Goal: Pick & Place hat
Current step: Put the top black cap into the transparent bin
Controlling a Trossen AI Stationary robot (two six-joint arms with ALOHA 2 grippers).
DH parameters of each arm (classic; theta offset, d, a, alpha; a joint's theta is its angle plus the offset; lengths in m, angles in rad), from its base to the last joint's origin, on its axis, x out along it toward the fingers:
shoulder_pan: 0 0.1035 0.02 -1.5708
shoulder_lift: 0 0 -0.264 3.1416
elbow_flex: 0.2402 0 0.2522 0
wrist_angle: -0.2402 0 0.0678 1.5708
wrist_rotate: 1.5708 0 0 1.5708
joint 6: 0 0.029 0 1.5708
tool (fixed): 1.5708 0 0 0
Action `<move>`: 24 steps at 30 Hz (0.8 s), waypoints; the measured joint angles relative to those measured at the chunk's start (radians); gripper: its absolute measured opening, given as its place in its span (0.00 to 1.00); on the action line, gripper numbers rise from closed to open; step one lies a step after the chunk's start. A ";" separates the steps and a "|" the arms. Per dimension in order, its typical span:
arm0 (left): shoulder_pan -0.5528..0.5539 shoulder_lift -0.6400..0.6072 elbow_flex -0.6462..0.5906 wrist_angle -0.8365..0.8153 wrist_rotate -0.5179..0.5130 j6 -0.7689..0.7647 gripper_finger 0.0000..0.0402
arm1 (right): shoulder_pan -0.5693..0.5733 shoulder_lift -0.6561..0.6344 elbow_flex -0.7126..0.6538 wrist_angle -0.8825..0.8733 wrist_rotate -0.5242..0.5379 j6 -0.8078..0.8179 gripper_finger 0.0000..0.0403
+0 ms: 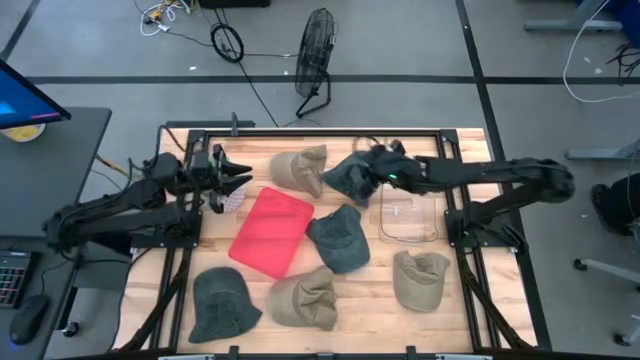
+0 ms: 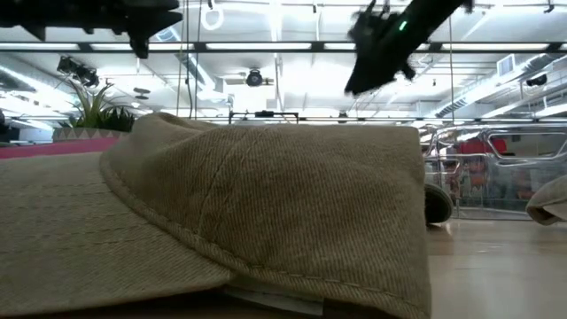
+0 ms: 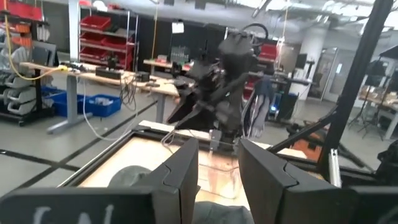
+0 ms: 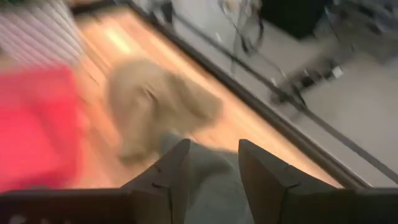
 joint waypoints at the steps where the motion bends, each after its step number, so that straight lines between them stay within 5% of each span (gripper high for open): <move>1: 0.000 0.017 0.006 0.000 0.000 0.007 0.29 | -0.020 0.038 0.014 -0.021 -0.012 -0.001 0.35; 12: -0.001 0.096 0.010 0.000 0.000 0.008 0.29 | -0.170 0.301 0.038 -0.040 -0.142 -0.020 0.35; 24: -0.001 0.101 0.010 0.000 0.000 0.014 0.29 | -0.223 0.386 0.038 0.002 -0.271 -0.024 0.31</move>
